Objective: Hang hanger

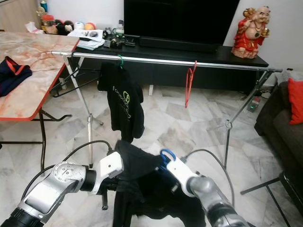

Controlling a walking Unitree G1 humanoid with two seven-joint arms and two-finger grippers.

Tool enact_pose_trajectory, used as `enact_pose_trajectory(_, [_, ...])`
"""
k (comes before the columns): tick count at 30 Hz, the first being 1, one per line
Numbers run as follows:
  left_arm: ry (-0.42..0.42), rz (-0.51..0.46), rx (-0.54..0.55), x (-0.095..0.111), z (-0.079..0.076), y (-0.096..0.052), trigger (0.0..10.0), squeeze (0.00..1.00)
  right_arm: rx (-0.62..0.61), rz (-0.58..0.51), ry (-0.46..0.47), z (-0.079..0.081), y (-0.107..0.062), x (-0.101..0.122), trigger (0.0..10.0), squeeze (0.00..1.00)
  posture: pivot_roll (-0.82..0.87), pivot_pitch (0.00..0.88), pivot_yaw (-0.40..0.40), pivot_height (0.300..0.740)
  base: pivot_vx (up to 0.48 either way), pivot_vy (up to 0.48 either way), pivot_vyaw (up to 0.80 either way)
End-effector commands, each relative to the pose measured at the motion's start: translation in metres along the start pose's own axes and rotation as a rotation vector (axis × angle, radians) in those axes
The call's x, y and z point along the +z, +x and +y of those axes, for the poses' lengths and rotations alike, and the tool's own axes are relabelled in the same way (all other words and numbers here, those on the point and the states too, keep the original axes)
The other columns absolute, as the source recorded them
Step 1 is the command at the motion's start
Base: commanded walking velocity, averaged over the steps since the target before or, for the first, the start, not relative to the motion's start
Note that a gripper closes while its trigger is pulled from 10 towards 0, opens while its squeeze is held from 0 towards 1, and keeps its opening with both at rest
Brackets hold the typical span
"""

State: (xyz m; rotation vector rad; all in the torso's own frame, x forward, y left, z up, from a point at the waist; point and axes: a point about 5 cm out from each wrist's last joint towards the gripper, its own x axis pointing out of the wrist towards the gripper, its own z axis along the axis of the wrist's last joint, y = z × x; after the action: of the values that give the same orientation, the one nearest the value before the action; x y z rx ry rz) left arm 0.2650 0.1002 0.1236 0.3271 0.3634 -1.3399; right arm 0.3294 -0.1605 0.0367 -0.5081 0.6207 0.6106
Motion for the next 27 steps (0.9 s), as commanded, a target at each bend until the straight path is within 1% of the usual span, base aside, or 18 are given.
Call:
enact_pose_trajectory(1, [0.007,0.002,-0.024,0.003,-0.004,0.003,10.0,1.00,-0.024,-0.045,0.020,-0.008,-0.002,0.009,0.0,0.00,0.11,0.000,-0.090,0.740,0.000,0.000,0.00])
enact_pose_trajectory(3, [0.002,0.003,-0.023,0.004,-0.005,0.002,10.0,1.00,-0.021,-0.056,0.021,-0.008,-0.002,0.012,0.0,0.00,0.11,0.000,-0.090,0.740,0.000,0.000,0.00])
enact_pose_trajectory(7, [0.001,0.024,-0.016,0.001,-0.005,-0.002,10.0,1.00,-0.002,-0.075,-0.009,-0.006,-0.002,0.014,0.0,0.00,0.12,0.000,-0.091,0.740,0.000,0.000,0.00])
enact_pose_trajectory(9, [0.007,0.040,0.044,-0.002,0.002,-0.005,10.0,1.00,0.033,-0.085,-0.028,-0.004,-0.002,0.014,0.0,0.00,0.12,0.000,-0.090,0.740,0.000,0.000,0.00])
enact_pose_trajectory(10, [0.007,0.040,0.044,-0.002,0.002,-0.005,10.0,1.00,0.033,-0.085,-0.028,-0.004,-0.002,0.014,0.0,0.00,0.12,0.000,-0.090,0.740,0.000,0.000,0.00])
enact_pose_trajectory(11, [0.018,0.054,0.094,-0.005,0.008,-0.010,10.0,1.00,0.074,-0.074,-0.082,-0.003,-0.004,0.009,0.0,0.00,0.12,0.000,-0.091,0.740,0.000,0.000,0.00])
enact_pose_trajectory(12, [0.026,0.063,0.117,-0.007,0.012,-0.014,10.0,1.00,0.114,-0.052,-0.149,-0.003,-0.007,0.002,0.0,0.00,0.12,0.000,-0.091,0.740,0.000,0.000,0.00])
enact_pose_trajectory(13, [0.032,0.065,0.123,-0.007,0.013,-0.017,10.0,1.00,0.158,-0.039,-0.193,-0.002,-0.009,-0.003,0.0,0.00,0.12,0.000,-0.091,0.740,0.000,0.000,0.00])
enact_pose_trajectory(14, [0.035,0.069,0.130,-0.008,0.014,-0.019,10.0,1.00,0.191,-0.038,-0.216,0.000,-0.011,-0.005,0.0,0.00,0.12,0.000,-0.092,0.740,0.000,0.000,0.00])
enact_pose_trajectory(16, [0.037,0.072,0.134,-0.008,0.015,-0.019,10.0,1.00,0.213,-0.037,-0.230,0.000,-0.012,-0.007,0.0,0.00,0.12,0.000,-0.092,0.740,0.000,0.000,0.00])
enact_pose_trajectory(17, [0.043,0.091,0.152,-0.010,0.018,-0.022,10.0,1.00,0.278,-0.033,-0.266,0.001,-0.016,-0.012,0.0,0.00,0.12,0.000,-0.094,0.740,0.000,0.000,0.00])
enact_pose_trajectory(20, [0.047,0.102,0.184,-0.012,0.023,-0.024,10.0,1.00,0.337,-0.023,-0.312,0.001,-0.021,-0.016,0.0,0.00,0.12,0.000,-0.095,0.740,0.000,0.000,0.00])
enact_pose_trajectory(23, [0.051,0.130,0.173,-0.018,0.022,-0.022,10.0,1.00,0.362,-0.018,-0.340,-0.002,-0.024,-0.017,0.0,0.00,0.12,0.000,-0.095,0.740,0.000,0.000,0.00])
enact_pose_trajectory(25, [0.055,0.152,0.154,-0.023,0.020,-0.021,10.0,1.00,0.375,-0.035,-0.339,-0.003,-0.025,-0.014,0.0,0.00,0.12,0.000,-0.096,0.740,0.000,0.000,0.00])
enact_pose_trajectory(26, [0.056,0.185,0.137,-0.030,0.018,-0.019,10.0,1.00,0.402,-0.061,-0.337,-0.002,-0.026,-0.010,0.0,0.00,0.11,0.000,-0.095,0.740,0.000,0.000,0.00])
enact_pose_trajectory(27, [0.058,0.198,0.133,-0.033,0.017,-0.018,10.0,1.00,0.413,-0.070,-0.340,-0.002,-0.026,-0.009,0.0,0.00,0.11,0.000,-0.095,0.740,0.000,0.000,0.00])
